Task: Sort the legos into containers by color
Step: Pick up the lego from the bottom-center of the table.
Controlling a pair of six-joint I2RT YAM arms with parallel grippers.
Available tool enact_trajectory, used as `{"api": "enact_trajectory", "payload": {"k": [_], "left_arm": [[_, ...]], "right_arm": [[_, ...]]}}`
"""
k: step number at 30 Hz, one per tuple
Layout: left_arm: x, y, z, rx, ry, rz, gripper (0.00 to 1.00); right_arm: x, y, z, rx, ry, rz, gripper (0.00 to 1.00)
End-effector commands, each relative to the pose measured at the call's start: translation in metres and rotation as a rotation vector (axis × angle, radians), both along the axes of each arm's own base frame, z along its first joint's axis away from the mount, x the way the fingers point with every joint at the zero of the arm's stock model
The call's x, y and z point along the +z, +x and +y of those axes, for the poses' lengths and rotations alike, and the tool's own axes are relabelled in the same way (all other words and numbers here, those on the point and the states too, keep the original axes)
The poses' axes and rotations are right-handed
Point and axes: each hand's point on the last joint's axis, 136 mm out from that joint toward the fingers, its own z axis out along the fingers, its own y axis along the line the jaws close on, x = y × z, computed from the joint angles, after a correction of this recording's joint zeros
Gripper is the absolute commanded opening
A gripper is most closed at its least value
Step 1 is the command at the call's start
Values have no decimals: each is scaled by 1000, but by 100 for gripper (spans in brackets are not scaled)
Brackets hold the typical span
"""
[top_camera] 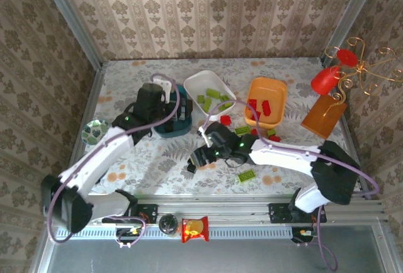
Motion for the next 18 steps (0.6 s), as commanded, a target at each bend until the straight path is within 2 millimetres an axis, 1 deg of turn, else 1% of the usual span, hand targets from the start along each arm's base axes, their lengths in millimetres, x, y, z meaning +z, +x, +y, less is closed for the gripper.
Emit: {"api": "enact_trajectory", "payload": {"k": [1, 4, 7, 9, 12, 14, 18], "left_arm": [[-20, -31, 8, 9, 25, 39, 100], [-28, -59, 13, -1, 28, 40, 100], [-41, -79, 21, 4, 37, 63, 100], [-49, -89, 27, 9, 39, 77, 100], [-57, -98, 35, 27, 40, 93, 100], [-62, -102, 42, 43, 40, 100, 100], [-67, -109, 53, 74, 37, 108, 100]], "right_arm": [[-11, -19, 17, 96, -45, 18, 78], [-25, -34, 23, 149, -87, 52, 78], [-37, -44, 25, 178, -112, 90, 76], [-45, -47, 26, 187, -131, 103, 73], [-53, -45, 28, 183, -146, 107, 70], [-56, -40, 31, 175, -155, 93, 68], [-58, -30, 41, 167, -154, 69, 63]]}}
